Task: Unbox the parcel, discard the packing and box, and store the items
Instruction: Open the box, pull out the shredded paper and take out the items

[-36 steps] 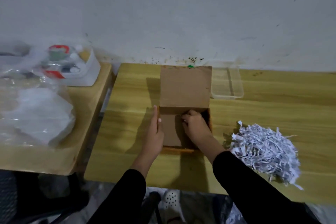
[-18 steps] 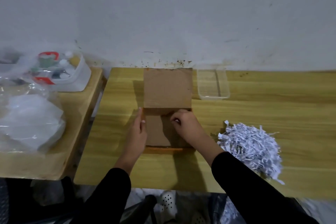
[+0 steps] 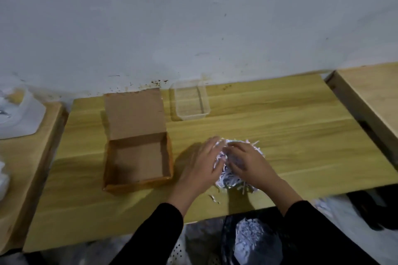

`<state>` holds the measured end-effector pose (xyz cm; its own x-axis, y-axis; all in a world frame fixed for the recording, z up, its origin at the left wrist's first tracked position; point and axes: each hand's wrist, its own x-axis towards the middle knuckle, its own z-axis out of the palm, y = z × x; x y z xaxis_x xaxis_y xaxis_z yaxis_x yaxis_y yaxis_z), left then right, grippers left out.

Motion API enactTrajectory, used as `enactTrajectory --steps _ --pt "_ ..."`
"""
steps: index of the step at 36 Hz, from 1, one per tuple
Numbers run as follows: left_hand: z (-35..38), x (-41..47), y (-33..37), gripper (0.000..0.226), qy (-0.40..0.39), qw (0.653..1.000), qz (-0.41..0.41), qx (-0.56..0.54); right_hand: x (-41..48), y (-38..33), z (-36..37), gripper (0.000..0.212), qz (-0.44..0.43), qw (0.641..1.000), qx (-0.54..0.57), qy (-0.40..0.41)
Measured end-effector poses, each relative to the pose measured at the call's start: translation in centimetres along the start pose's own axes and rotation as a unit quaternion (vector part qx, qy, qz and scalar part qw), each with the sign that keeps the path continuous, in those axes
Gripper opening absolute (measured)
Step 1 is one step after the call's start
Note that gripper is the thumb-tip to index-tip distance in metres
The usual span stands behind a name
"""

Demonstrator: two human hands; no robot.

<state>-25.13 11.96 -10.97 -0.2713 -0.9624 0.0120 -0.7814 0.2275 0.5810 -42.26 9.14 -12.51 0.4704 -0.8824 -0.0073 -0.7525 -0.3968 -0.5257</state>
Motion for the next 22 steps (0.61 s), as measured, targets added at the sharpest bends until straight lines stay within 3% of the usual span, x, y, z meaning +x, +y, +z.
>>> enactTrajectory --steps 3,6,9,13,15,18,20,22 --pt "3.7 -0.3 0.0 0.057 -0.093 0.992 0.013 0.086 -2.0 2.7 -0.1 0.034 0.043 0.999 0.019 0.024" --pt "4.5 -0.1 -1.1 0.055 -0.109 0.99 -0.005 0.084 -3.0 5.3 -0.8 0.022 0.109 0.99 0.056 0.072" --pt "4.2 0.5 -3.0 0.057 -0.104 0.994 -0.033 0.01 -3.7 7.4 -1.5 0.021 0.178 0.977 0.052 0.103" --pt "3.6 0.9 -4.4 0.053 -0.03 0.985 -0.13 -0.111 -4.2 8.2 -2.8 0.02 0.215 0.962 0.048 0.162" --pt "3.3 1.0 -4.1 0.048 0.027 0.976 -0.172 -0.128 -3.8 7.2 -3.3 0.019 0.202 0.958 0.052 0.197" --pt "2.9 0.9 -2.6 0.04 0.104 0.979 -0.136 -0.108 -2.5 4.8 -3.1 0.021 0.149 0.967 0.091 0.184" --pt "3.1 0.9 -1.5 0.039 0.073 0.985 -0.089 -0.126 -1.5 3.0 -2.4 0.026 0.088 0.983 0.116 0.115" --pt "4.0 0.9 -1.5 0.042 0.006 0.994 -0.047 -0.095 -0.5 2.2 -1.3 0.032 0.02 0.997 0.067 0.041"
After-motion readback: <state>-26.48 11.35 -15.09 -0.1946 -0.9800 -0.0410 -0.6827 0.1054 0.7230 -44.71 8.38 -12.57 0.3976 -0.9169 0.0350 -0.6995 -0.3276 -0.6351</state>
